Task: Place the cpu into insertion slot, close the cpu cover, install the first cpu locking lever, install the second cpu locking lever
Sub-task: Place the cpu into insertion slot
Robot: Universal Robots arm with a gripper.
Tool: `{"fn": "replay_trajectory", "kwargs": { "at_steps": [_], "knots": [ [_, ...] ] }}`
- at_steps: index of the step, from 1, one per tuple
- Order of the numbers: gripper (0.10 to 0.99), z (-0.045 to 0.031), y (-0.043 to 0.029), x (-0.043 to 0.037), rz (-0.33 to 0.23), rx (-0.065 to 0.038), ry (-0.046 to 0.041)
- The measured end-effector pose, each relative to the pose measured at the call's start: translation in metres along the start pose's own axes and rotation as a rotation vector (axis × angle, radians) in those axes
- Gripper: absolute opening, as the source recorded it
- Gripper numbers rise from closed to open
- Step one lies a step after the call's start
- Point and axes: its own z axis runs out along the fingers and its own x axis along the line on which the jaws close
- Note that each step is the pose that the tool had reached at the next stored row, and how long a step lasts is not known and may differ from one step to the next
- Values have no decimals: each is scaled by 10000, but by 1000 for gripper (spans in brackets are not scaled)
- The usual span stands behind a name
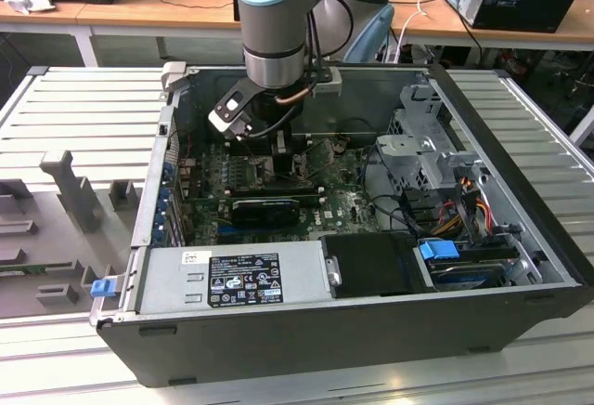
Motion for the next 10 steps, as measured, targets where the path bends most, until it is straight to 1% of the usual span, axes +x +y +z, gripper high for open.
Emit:
{"fn": "replay_trajectory", "kwargs": {
  "at_steps": [6,10],
  "knots": [
    [541,44,3,9,3,44,-2],
    [541,66,5,12,2,53,-2]
  ]
}}
